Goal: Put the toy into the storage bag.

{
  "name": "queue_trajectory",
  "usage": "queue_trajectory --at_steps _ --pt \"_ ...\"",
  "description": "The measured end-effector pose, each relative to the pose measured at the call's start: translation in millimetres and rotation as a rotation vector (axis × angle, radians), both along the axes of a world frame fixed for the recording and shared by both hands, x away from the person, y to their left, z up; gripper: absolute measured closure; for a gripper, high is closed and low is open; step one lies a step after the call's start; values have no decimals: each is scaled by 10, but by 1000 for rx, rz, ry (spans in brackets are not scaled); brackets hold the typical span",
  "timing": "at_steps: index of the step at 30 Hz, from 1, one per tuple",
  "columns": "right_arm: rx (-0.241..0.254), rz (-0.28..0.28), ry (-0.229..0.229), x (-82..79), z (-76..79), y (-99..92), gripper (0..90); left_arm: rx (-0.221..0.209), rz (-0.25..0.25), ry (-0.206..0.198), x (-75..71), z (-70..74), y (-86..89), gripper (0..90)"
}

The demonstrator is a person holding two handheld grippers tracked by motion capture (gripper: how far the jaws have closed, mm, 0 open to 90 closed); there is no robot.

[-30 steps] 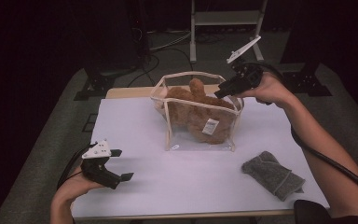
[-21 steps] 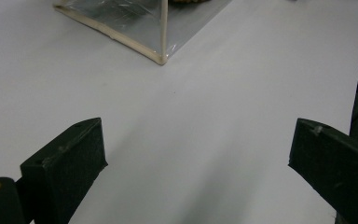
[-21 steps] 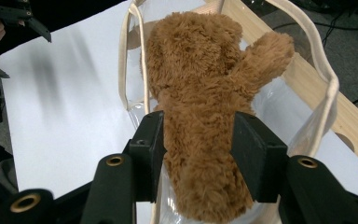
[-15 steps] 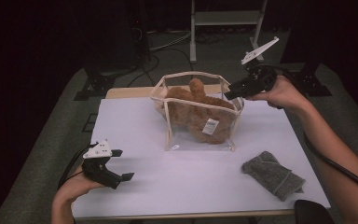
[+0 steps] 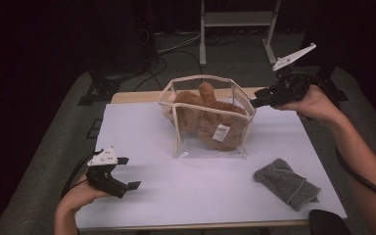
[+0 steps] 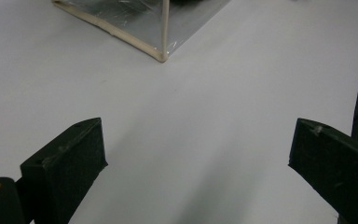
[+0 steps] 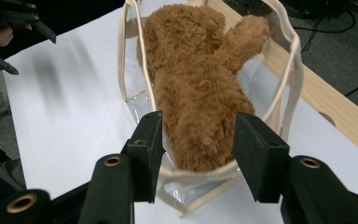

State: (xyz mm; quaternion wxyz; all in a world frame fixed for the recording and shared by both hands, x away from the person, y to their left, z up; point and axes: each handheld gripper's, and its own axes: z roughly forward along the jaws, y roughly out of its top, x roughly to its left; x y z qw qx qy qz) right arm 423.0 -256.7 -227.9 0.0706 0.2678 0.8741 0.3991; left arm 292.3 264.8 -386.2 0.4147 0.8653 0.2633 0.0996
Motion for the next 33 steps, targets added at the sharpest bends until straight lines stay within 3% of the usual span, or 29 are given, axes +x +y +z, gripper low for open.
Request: queue_trajectory --at_steps 18,33 --pt "26 -65 18 -182 -229 -370 485 -1 1 -4 -3 9 16 27" --pt "50 -115 70 -287 -573 -625 461 6 3 -5 -1 10 8 27"
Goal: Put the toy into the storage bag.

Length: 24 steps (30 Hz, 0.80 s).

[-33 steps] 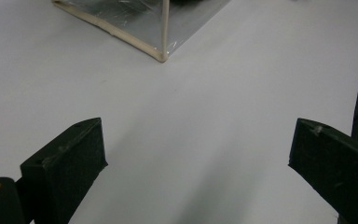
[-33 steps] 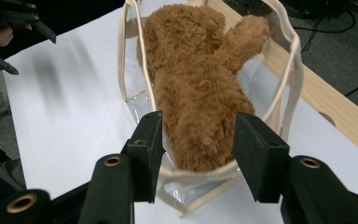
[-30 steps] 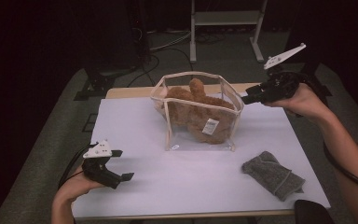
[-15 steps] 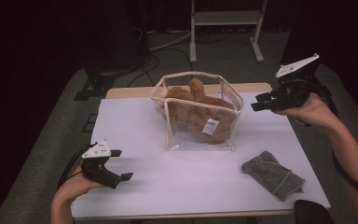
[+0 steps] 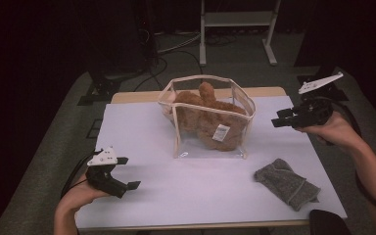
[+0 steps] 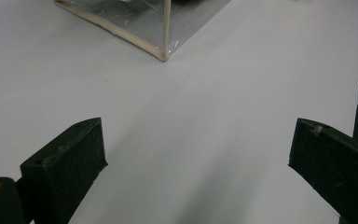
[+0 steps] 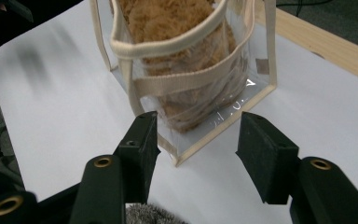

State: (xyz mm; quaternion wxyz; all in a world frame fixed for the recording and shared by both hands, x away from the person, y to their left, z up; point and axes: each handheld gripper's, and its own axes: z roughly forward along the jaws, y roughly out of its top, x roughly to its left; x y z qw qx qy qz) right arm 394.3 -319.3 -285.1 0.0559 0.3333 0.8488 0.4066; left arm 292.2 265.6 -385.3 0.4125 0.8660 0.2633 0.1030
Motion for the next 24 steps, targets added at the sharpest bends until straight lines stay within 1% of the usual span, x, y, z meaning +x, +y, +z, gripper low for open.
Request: queue_trajectory --at_steps 1,5,7,8,12,22,23,24 --pt "0 0 0 0 0 0 461 0 0 0 0 0 0 27" --pt "3 -8 14 -24 -101 -48 454 3 -2 0 1 -1 -1 27" --pt "2 -10 15 -27 -117 -56 452 3 -2 2 0 -2 -4 27" --pt "9 -15 20 -37 -157 -81 445 3 -1 5 2 -6 -8 27" --pt "17 -23 25 -48 -212 -109 443 4 1 7 4 -11 -12 27" --pt "34 -49 57 -104 -435 -194 428 4 1 3 4 -2 -10 27" --pt "34 -49 57 -104 -435 -194 428 4 1 4 4 -1 -13 27" --pt "36 -50 62 -112 -477 -206 427 4 1 4 3 -2 -17 27"
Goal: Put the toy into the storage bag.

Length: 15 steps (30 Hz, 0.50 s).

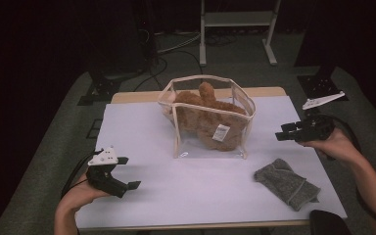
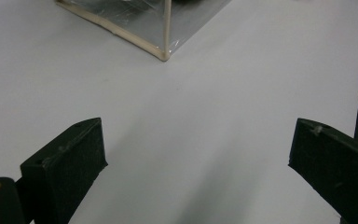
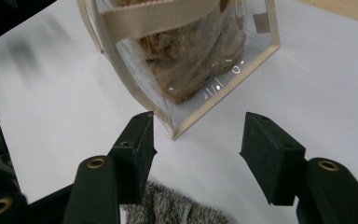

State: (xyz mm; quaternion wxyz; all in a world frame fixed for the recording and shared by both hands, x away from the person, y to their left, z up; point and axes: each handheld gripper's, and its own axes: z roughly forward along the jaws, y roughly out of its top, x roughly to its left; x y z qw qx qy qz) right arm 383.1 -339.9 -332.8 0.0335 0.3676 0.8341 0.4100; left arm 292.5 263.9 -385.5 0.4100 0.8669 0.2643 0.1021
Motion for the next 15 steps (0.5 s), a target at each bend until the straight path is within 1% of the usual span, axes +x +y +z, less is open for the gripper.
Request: queue_trajectory --at_steps 2,3,9,15 --pt "1 -1 0 -3 -15 -4 427 2 -1 0 0 1 -1 27" --pt "5 -4 7 -13 -56 -15 425 1 -1 -2 3 3 0 27" --pt "17 -15 20 -38 -166 -45 424 1 -1 0 5 0 -1 27" --pt "25 -22 23 -62 -255 -63 420 3 -1 -4 1 5 4 27"
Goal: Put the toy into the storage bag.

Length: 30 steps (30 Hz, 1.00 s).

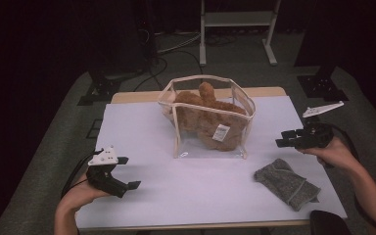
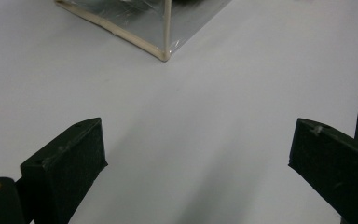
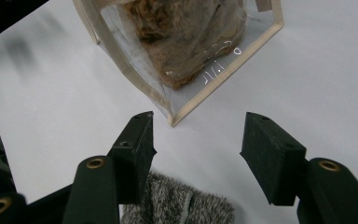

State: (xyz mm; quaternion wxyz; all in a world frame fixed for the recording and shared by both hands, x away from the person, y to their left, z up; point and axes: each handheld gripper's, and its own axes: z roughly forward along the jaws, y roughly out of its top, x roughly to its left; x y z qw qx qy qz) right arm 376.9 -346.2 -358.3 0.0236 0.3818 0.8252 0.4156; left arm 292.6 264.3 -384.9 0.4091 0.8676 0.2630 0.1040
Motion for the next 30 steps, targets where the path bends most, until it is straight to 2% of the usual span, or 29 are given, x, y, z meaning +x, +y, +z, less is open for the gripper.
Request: queue_trajectory --at_steps 30 --pt "42 -26 49 -163 -425 -96 409 2 2 0 -2 -6 -10 27"
